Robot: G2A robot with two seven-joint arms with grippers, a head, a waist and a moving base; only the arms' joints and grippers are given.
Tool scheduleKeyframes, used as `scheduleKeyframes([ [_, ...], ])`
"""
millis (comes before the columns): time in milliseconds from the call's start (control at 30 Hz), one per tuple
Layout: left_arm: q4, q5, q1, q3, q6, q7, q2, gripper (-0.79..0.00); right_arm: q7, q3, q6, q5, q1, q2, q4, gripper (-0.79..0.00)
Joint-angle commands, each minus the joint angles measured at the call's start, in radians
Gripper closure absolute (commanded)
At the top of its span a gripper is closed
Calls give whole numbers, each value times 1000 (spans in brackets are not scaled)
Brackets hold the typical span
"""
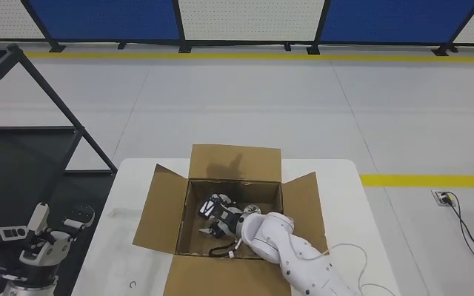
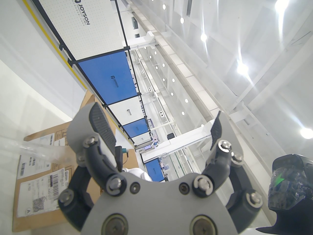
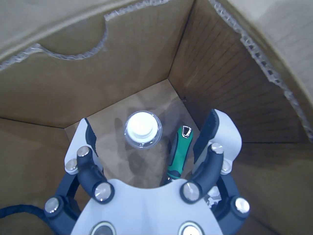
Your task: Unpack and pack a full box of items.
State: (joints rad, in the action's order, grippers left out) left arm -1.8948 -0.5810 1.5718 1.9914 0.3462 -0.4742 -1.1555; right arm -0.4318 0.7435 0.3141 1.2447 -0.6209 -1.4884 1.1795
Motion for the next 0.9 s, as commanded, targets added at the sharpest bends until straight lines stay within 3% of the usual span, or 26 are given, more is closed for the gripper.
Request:
scheduleKeyframes([
  [0,0,0,0,0,0,0,0,-785,-6,35,-2,46,-68,22,138,-785],
  [233,0,0,0,0,0,0,0,-785,-15,175,5,184,-321,88,597,-785],
  [500,0,0,0,0,0,0,0,-785,-51,249,-70,215,-467,106,900,-785],
  [867,0,0,0,0,0,0,0,-785,-51,249,-70,215,-467,106,900,-785],
])
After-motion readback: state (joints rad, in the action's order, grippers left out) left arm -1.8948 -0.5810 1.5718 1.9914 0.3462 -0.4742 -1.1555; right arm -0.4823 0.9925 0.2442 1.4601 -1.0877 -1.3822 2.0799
